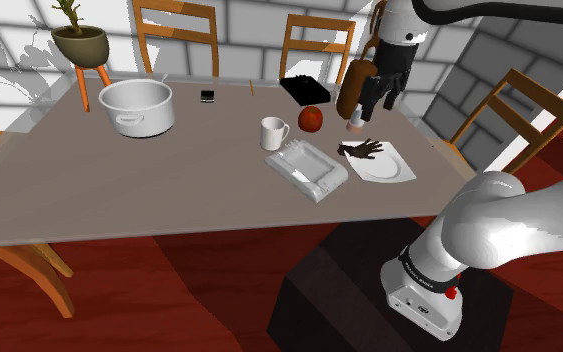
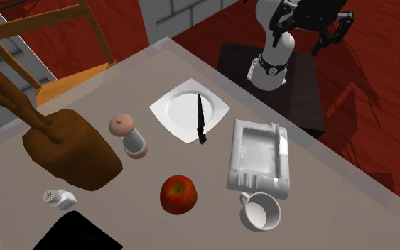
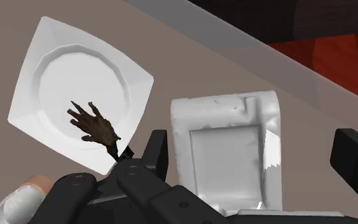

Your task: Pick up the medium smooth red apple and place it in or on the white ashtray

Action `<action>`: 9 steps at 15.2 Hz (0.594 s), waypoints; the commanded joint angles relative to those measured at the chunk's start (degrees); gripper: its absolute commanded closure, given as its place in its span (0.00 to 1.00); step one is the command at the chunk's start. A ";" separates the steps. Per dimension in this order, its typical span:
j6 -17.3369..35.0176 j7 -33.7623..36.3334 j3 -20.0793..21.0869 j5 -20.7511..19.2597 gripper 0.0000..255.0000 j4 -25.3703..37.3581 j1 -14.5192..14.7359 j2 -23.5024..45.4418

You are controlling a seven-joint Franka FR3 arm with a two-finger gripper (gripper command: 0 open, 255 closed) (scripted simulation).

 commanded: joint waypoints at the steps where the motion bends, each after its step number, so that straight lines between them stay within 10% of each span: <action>1: 0.00 0.00 0.00 0.00 0.00 0.00 0.00 0.00; 9: 12.38 -11.40 -8.22 -3.55 0.00 2.70 -0.53 12.45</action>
